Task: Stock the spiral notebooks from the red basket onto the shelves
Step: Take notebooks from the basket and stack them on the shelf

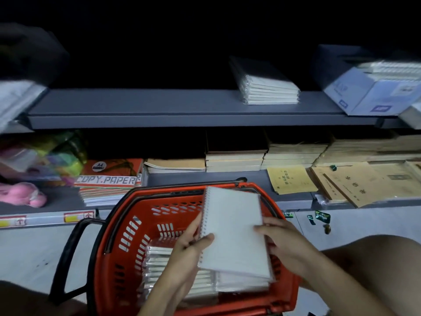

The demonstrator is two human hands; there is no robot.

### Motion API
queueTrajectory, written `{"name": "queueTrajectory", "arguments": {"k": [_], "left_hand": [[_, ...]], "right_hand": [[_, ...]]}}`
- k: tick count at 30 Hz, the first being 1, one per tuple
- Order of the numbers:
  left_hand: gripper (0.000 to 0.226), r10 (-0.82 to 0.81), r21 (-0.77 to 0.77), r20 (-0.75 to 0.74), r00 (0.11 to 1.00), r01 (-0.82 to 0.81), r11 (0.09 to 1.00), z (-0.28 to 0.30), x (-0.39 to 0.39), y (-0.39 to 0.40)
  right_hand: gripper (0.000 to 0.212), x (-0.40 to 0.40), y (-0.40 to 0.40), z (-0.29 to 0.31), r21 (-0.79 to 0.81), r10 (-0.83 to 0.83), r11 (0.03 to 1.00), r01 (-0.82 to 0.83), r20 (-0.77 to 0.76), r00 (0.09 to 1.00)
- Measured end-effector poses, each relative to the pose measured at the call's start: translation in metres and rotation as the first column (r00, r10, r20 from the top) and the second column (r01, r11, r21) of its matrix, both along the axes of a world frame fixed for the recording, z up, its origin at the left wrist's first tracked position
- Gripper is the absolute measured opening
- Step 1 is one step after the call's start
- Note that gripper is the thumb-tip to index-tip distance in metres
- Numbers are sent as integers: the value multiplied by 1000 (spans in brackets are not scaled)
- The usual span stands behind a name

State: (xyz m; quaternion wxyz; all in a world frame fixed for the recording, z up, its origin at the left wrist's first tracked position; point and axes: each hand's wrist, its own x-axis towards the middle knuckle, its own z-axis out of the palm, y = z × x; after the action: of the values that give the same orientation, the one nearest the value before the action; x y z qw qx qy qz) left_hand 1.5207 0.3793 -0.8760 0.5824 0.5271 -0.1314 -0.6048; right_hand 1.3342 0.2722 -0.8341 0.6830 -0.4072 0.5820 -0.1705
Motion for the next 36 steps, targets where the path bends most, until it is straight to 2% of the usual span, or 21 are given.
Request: {"name": "queueTrajectory", "arguments": {"k": [4, 6, 8, 11, 15, 19, 22, 28, 36], "left_hand": [[59, -60, -142, -36, 998, 54, 988, 48, 8, 1], [55, -126, -194, 7, 992, 125, 973, 73, 14, -2], [53, -233, -237, 53, 971, 239, 942, 92, 21, -7], [59, -293, -303, -14, 956, 275, 913, 116, 31, -14], [57, -236, -364, -29, 971, 210, 907, 137, 45, -32], [49, -76, -353, 21, 997, 79, 932, 156, 60, -55], [47, -11, -353, 67, 998, 35, 935, 162, 71, -66], [49, -28, -378, 53, 998, 47, 925, 167, 75, -82], [51, -25, -428, 72, 997, 54, 902, 173, 56, -122]], "right_hand": [[47, -10, 8, 50, -11, 117, 993, -120, 297, 948], [55, -15, 12, 75, -81, 208, 978, -192, 352, 913], [60, -19, 8, 91, -170, 260, 962, -212, 342, 903], [60, -17, -3, 104, -261, 177, 961, -90, 332, 926], [52, 3, -16, 119, -327, 46, 942, 81, 362, 931], [60, 21, -26, 134, -363, 160, 932, 3, 418, 894], [59, 31, -37, 137, -380, 118, 924, 47, 400, 909], [47, 47, -47, 136, -420, -21, 880, 220, 429, 903], [45, 28, -83, 138, -502, -55, 829, 246, 366, 929]]}}
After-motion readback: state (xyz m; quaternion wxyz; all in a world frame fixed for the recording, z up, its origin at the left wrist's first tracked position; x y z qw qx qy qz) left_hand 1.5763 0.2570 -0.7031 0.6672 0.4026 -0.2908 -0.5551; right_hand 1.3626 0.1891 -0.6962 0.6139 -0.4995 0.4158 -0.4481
